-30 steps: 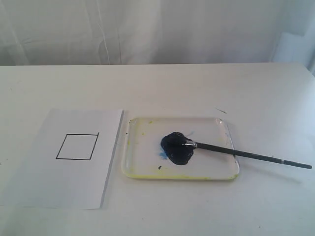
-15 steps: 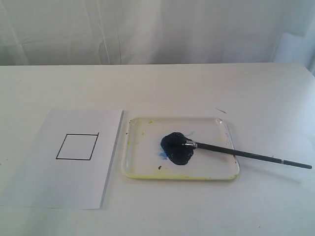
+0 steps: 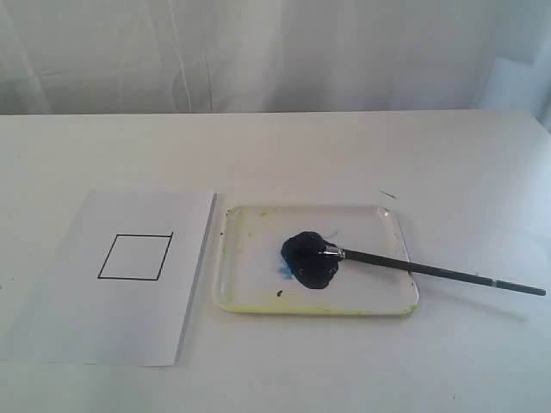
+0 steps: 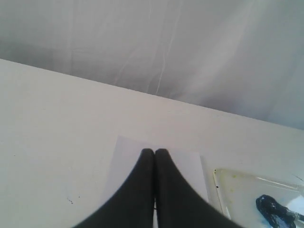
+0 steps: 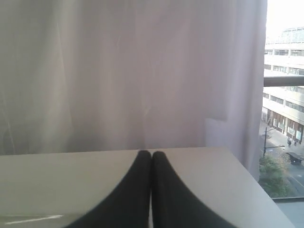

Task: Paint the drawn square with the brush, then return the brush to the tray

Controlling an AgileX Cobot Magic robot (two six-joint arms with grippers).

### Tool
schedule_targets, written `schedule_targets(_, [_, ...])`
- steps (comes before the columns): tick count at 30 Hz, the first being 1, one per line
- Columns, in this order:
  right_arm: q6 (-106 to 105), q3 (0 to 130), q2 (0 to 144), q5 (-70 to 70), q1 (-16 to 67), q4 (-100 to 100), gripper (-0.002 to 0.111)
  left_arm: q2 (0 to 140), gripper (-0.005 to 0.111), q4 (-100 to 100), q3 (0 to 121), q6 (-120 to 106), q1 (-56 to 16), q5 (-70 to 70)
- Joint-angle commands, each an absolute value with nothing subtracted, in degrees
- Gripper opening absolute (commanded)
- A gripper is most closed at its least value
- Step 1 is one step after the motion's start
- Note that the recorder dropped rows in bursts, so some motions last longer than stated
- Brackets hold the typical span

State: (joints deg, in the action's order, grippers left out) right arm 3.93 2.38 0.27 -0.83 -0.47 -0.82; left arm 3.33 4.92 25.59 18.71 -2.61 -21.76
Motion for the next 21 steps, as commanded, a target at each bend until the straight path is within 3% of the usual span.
schedule_targets(1, [5.0, 5.2, 0.0, 0.0, -0.4, -1.7, 0.0, 7.7, 0.0, 5.1, 29.6, 17.5, -2.4, -25.2])
schedule_targets(21, [5.0, 20.8, 2.1, 13.8, -0.4, -1.7, 0.0, 35.7, 0.0, 5.6, 49.3, 11.4, -2.4, -39.0])
